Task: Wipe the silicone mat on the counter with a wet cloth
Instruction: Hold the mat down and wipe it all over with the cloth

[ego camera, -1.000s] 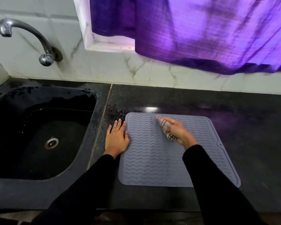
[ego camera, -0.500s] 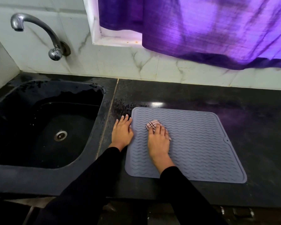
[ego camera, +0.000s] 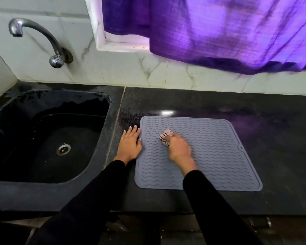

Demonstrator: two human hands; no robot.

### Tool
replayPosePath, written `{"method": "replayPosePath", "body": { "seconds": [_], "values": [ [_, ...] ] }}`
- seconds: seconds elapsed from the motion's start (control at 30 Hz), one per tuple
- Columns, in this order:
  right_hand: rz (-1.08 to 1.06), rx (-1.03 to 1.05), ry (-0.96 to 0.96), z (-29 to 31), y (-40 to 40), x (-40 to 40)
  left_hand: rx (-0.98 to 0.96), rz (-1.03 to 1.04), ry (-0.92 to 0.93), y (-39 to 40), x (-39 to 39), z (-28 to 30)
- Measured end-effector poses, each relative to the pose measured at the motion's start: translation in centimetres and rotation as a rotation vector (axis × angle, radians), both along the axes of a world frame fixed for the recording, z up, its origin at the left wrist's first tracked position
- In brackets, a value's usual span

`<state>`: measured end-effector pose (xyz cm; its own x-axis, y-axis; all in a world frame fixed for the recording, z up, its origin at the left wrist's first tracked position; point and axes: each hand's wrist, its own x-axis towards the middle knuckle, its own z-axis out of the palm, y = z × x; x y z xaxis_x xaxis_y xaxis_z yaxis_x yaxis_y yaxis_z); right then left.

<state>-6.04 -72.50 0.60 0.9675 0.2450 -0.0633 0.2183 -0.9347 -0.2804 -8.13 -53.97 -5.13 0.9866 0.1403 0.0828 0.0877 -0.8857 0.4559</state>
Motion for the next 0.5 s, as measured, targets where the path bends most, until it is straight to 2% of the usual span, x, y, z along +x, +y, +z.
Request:
{"method": "replayPosePath", "body": {
  "seconds": [0.1,0.17,0.23,0.3,0.33,0.4,0.47,0.5],
  "values": [
    [-0.014,-0.216,-0.103,-1.1,1.8,-1.3,0.017,0.023,-0.033,-0.4,0.0,-0.1],
    [0.003,-0.314,-0.104,-1.0,2.5,-1.5,0.033,0.032,-0.045,-0.6,0.0,-0.1],
    [0.020,-0.336,-0.093,-0.9,2.5,-1.5,0.050,0.036,-0.042,-0.7,0.0,-0.1],
    [0.062,-0.261,-0.074,-0.1,1.7,-0.7,0.052,0.039,-0.036,-0.8,0.0,0.0],
    [0.063,-0.140,-0.021,0.3,1.1,0.1,0.049,0.040,-0.036,-0.8,-0.1,0.0],
    [-0.038,0.296,0.223,1.6,-0.2,2.1,0.046,0.036,-0.036,-0.7,-0.2,0.0],
    [-0.297,0.843,0.430,3.0,-1.4,3.4,0.038,0.031,-0.035,-0.6,-0.2,-0.1],
    [-0.415,0.975,0.400,2.9,-2.0,4.0,0.032,0.032,-0.040,-0.5,-0.1,-0.1]
  ]
}}
